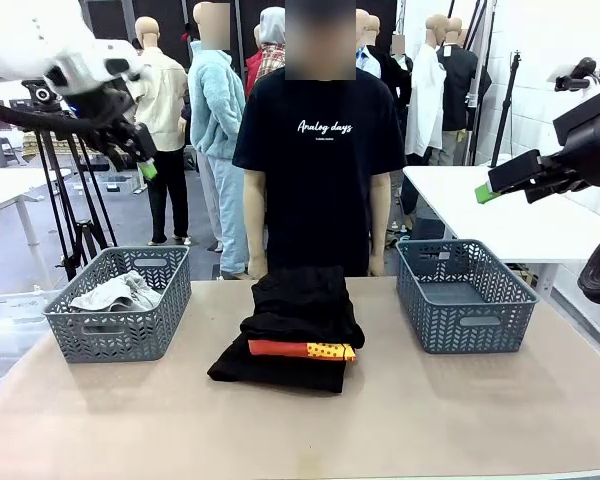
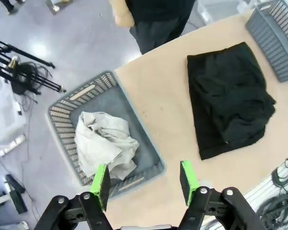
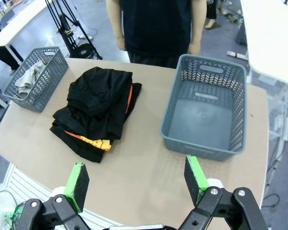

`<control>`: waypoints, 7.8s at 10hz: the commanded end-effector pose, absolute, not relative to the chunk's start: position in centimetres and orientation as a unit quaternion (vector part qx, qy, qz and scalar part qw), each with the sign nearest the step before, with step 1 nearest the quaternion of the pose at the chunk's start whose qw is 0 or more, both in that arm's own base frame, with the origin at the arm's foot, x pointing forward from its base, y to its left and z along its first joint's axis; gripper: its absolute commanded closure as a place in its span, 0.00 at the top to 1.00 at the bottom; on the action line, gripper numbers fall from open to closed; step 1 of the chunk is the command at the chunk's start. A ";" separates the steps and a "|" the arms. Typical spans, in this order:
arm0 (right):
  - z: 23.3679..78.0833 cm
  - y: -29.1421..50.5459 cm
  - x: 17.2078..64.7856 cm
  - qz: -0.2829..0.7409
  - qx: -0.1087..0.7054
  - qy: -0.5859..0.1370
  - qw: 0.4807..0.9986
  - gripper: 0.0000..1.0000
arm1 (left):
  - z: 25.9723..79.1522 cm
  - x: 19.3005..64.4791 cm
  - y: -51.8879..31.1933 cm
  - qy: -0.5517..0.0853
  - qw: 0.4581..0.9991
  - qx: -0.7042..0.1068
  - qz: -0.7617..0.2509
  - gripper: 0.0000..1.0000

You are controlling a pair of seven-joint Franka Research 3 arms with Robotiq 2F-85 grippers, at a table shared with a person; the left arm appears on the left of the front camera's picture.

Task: Sort the tops and bottoms.
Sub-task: Lift clothes from the center of the table with your right hand.

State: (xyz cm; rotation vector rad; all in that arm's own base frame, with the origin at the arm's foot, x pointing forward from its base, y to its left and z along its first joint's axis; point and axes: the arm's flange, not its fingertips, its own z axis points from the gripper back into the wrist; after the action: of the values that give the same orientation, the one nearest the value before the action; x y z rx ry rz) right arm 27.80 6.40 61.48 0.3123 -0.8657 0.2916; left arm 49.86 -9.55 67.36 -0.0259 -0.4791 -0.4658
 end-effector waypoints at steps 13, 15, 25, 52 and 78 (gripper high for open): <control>61.4 6.4 27.9 0.143 0.154 -0.413 0.886 1.00 | 65.3 37.1 -9.3 -0.290 0.933 -0.056 -0.204 0.76; 61.4 6.4 27.9 0.143 0.154 -0.413 0.886 1.00 | 65.8 37.8 -7.8 -0.300 0.933 -0.059 -0.188 0.76; 58.0 18.2 37.3 0.198 0.170 -0.345 0.902 1.00 | 66.5 37.2 -7.9 -0.299 0.934 -0.064 -0.185 0.76; 46.7 38.2 57.3 0.141 0.031 -0.181 0.973 1.00 | 66.5 37.2 -7.9 -0.299 0.934 -0.064 -0.185 0.76; 37.9 38.5 58.6 0.161 0.024 -0.037 0.986 0.00 | 66.5 37.2 -7.9 -0.299 0.934 -0.064 -0.185 0.76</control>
State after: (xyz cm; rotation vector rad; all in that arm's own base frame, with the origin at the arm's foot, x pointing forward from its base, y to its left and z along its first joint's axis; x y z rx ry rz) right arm 59.61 38.83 38.43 0.0358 -0.1001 0.3107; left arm 37.26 -7.96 66.51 -0.1310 -0.6065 -0.3880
